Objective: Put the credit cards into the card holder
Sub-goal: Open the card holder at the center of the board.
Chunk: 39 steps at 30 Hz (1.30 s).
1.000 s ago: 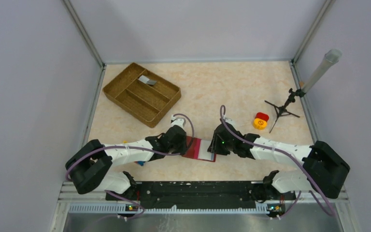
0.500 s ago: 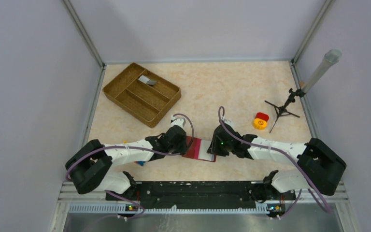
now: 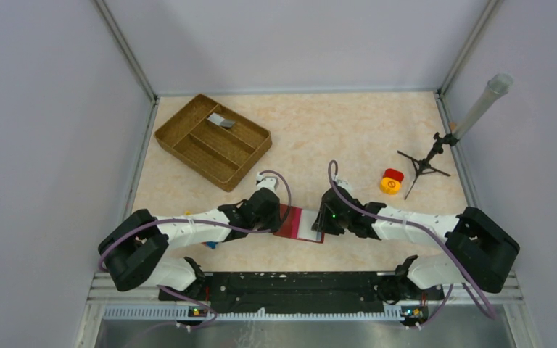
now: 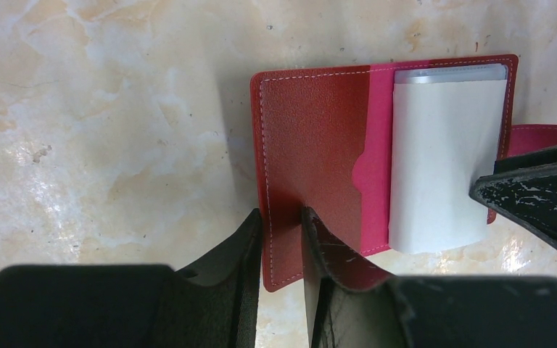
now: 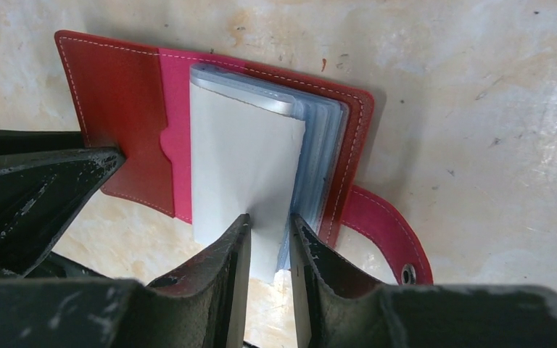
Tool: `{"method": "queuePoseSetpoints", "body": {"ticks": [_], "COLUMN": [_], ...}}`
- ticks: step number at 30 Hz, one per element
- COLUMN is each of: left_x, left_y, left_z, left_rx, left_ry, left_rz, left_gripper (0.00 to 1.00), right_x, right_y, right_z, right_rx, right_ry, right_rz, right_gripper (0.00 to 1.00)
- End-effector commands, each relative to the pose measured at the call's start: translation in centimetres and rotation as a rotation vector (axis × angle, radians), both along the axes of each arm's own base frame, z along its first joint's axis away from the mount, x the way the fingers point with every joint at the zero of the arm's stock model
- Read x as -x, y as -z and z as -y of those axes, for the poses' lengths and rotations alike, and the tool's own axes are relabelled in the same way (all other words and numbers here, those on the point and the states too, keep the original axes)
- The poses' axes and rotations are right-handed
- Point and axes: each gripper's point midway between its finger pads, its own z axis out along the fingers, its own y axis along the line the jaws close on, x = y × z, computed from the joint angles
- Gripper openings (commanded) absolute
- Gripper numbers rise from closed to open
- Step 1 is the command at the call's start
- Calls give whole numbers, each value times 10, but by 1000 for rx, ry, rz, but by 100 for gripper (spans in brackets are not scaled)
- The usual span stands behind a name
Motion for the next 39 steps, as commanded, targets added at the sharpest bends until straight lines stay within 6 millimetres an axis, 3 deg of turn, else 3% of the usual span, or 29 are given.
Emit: {"method": "queuePoseSetpoints", "body": {"ticks": [1, 11, 27, 32, 39], "left_x": [-2, -1, 0, -3, 0], "left_y": [-7, -7, -7, -12, -40], "left_z": [6, 12, 11, -1, -17], "left_rx": [30, 34, 31, 11, 29], "left_ry": [4, 20, 14, -47, -70], "left_rz": [14, 9, 10, 26, 78], "left_gripper": [27, 26, 26, 33, 44], "right_x": [-6, -15, -15, -17, -23], "right_y": [-8, -38, -42, -47, -50], "right_z": [-17, -47, -84, -101, -105], "right_rx": [-58, -136, -156, -185, -172], "right_ry": [-24, -73, -165, -198, -193], "right_rz": [22, 102, 115, 129, 145], "right_gripper": [24, 19, 23, 27, 38]}}
